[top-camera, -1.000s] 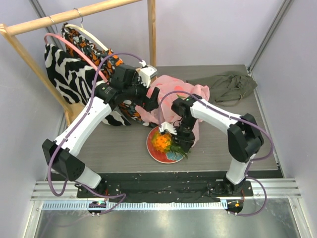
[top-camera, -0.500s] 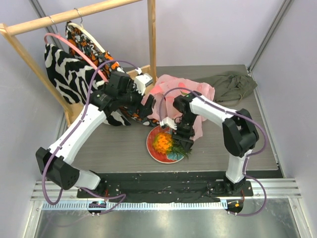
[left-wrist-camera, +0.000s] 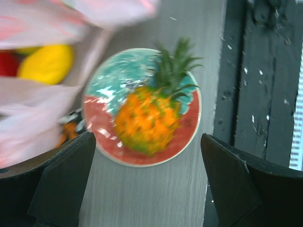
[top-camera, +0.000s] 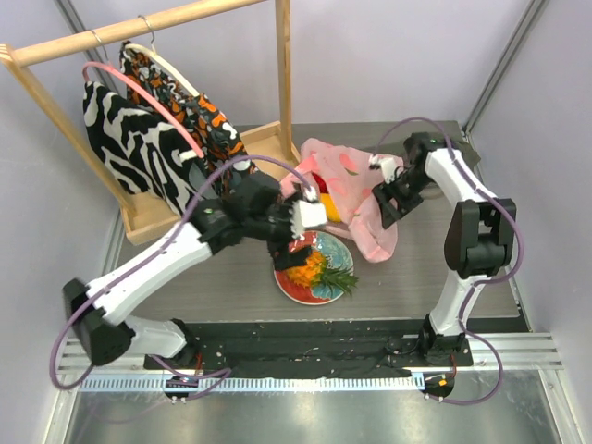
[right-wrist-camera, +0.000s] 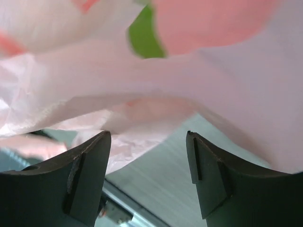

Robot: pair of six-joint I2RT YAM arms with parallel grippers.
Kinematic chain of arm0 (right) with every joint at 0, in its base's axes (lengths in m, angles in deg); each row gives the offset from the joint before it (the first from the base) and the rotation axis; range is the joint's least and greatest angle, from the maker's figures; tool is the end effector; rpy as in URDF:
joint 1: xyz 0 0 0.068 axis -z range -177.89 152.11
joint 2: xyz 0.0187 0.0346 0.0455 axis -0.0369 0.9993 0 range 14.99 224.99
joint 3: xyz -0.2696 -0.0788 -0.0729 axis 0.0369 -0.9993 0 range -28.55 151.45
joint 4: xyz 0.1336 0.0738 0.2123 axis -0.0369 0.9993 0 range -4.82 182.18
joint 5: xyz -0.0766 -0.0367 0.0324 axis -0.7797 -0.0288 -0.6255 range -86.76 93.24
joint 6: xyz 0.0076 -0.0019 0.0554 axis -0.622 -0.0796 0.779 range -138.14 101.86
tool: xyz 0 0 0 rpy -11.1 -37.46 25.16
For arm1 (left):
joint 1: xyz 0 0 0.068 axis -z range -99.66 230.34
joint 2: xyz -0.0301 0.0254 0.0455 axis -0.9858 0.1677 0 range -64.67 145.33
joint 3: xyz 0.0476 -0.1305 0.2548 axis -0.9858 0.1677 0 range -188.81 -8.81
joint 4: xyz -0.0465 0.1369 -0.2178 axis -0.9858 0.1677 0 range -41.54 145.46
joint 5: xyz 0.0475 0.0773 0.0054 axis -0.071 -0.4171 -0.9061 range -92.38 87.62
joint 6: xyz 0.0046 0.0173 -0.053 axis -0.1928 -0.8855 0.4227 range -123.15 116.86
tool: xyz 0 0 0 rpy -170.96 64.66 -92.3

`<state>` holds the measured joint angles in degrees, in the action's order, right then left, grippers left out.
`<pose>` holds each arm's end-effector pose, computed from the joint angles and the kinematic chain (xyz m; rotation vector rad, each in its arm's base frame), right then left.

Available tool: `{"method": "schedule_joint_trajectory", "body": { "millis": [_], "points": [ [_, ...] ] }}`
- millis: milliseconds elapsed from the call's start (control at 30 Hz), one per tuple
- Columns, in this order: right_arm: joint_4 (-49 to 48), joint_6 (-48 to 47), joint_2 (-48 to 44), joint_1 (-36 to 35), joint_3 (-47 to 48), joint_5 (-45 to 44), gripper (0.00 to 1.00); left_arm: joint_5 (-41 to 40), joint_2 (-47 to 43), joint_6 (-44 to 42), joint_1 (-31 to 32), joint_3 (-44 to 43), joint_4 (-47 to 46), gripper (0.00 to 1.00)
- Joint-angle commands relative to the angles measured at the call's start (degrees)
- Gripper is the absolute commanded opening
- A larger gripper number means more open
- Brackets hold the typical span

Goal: Take the fake fruits out of the plastic bag
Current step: Adjust the fake fruit on the plate.

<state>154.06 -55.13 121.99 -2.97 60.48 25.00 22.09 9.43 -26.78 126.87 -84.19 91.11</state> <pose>0.3573 0.0462 0.2550 -1.0700 2.7384 0.5212 0.1729 -0.2056 0.3780 1.5065 1.7529 -0.6952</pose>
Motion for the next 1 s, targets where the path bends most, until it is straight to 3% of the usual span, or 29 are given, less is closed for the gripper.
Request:
{"method": "schedule_joint_trajectory", "body": {
  "millis": [0, 200, 600, 800, 867, 933, 967],
  "points": [
    [-3.1, 4.6, -3.3, 1.1, 7.6, 1.1, 0.73, -2.1, 9.2, -6.0, 5.9, 0.9, -4.3, 0.98],
    [-3.4, 6.9, -9.4, 1.3, 5.2, 3.2, 0.73, -10.8, 20.9, -7.8, 16.4, -2.2, -8.1, 0.98],
    [-3.8, 9.0, -15.8, 1.9, 2.1, 11.0, 0.73, -26.1, 40.1, -5.9, 19.9, -16.3, -8.6, 0.93],
    [-4.3, 10.2, -15.0, 2.1, 2.7, 11.2, 0.73, -22.7, 41.1, -5.6, 19.8, -19.5, -4.5, 0.58],
    [-4.6, 10.2, -15.0, 2.1, 2.6, 11.0, 0.73, -20.4, 40.6, -6.0, 19.8, -20.4, -2.1, 0.24],
    [-5.2, 10.8, -14.9, 2.2, 2.5, 10.7, 0.72, -19.3, 38.5, -4.8, 19.7, -20.8, -1.2, 0.02],
    [-5.3, 11.2, -14.7, 2.3, 2.5, 10.5, 0.73, -18.6, 37.4, -4.7, 19.7, -20.9, -1.0, 0.00]
  ]
}}
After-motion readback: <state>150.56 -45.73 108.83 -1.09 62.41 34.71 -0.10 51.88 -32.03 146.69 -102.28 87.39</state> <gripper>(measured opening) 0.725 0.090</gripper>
